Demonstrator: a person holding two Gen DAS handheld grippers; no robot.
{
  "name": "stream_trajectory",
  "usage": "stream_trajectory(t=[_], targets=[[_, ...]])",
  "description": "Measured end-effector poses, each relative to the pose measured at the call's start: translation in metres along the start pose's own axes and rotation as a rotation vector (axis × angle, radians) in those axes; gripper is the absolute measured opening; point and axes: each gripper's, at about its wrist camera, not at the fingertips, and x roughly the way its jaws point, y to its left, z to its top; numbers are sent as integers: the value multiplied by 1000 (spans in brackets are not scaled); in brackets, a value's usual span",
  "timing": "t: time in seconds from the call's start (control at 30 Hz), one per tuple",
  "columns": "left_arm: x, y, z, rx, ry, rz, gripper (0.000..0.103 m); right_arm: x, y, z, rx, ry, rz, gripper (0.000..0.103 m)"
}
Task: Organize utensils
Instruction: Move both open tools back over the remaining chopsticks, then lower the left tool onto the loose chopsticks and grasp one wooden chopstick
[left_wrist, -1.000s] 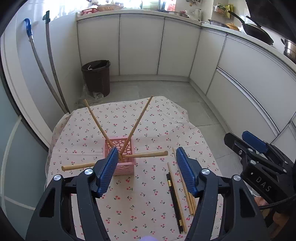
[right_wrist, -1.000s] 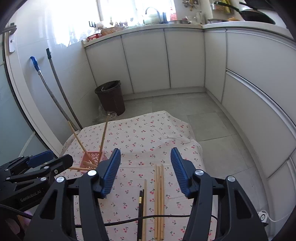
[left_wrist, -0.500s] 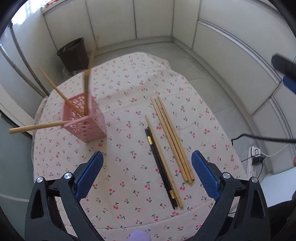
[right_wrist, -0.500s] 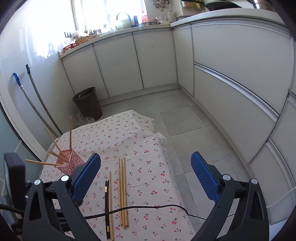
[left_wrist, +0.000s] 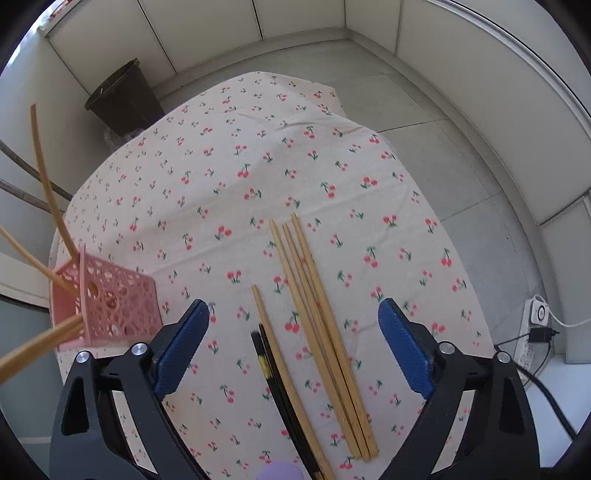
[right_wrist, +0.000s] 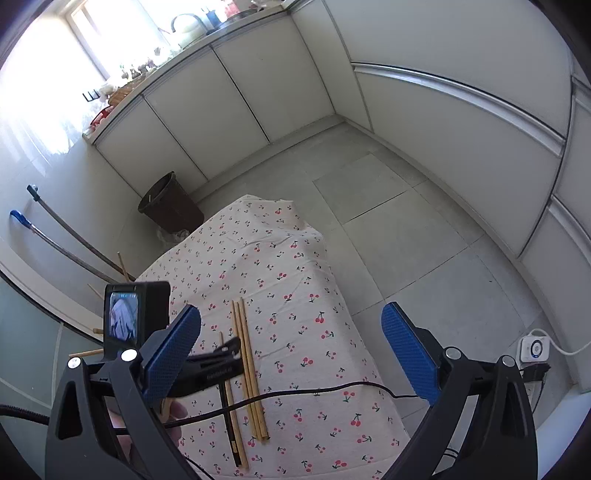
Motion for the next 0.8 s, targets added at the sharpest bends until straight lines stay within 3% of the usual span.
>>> stream_trajectory(t=[0.03, 0.1, 0.2, 0.3, 0.4, 0.8], targets=[[3, 0, 7, 7, 7, 12, 74, 1, -3, 1, 7, 5, 4, 95], [16, 6, 16, -8, 64, 6, 50, 2, -7, 2, 20, 12, 3, 95], [31, 21, 19, -90, 110, -44, 33, 4, -14, 5, 43, 20, 8, 95], [40, 29, 19, -139, 111, -41, 23, 6, -19, 7, 69, 34, 33, 95], [49, 32, 19, -161, 112, -30, 20, 8, -21, 7, 83, 44, 37, 95], [64, 38, 29, -232, 132, -99, 20, 14, -27, 6, 98, 59, 18, 95]])
